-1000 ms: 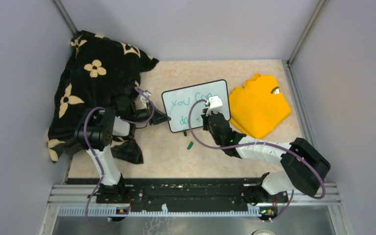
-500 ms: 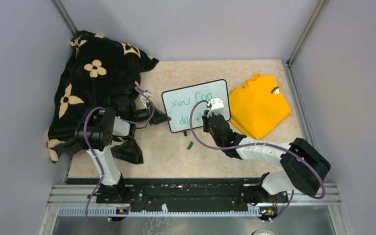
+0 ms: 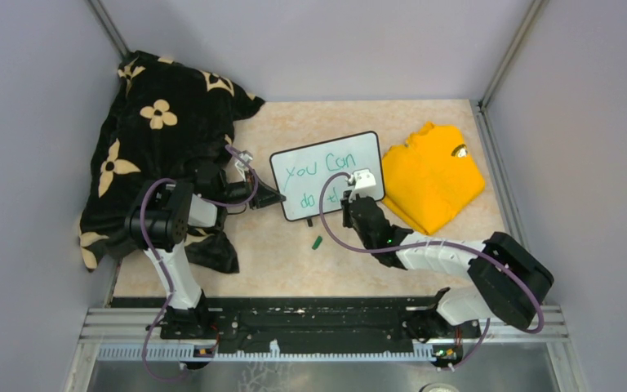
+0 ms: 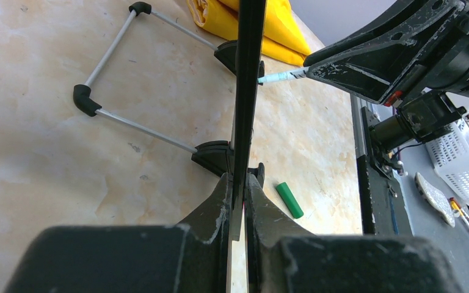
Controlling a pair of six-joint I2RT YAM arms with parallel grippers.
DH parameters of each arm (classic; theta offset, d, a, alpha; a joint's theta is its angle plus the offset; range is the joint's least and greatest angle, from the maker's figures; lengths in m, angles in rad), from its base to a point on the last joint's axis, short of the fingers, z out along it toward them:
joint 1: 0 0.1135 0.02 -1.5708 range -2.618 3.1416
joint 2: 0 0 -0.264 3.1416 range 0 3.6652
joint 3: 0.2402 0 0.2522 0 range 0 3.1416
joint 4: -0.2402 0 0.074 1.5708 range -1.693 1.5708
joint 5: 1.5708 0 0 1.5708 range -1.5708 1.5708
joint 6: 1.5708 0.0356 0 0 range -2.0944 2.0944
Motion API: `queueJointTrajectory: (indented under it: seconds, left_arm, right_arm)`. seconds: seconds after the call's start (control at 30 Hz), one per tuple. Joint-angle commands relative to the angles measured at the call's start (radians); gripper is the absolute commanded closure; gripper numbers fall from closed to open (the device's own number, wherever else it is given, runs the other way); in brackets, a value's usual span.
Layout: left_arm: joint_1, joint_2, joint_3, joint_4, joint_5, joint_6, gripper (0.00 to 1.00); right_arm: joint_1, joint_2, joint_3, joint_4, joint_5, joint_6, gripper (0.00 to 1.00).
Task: Write a sentence on the whiteboard
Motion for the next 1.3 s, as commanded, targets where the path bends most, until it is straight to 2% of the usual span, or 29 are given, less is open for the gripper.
queueJointTrajectory:
  seconds: [0.0, 0.73, 1.27]
  left_arm:
    - [-0.019, 0.017, -0.007, -0.085, -0.021, 0.023, 1.00]
    - [-0.019, 0.018, -0.005, -0.085, -0.022, 0.023, 1.00]
    - [-0.019, 0.020, -0.005, -0.085, -0.022, 0.023, 1.00]
  right_arm:
    - [-0.008, -0.019, 0.010, 0.004, 0.013, 0.010, 1.00]
    - [-0.012, -0.005, 0.098, 0.026, 0.026, -0.046, 1.00]
    - [-0.031, -0.034, 0.072, 0.023, 0.060, -0.044, 1.00]
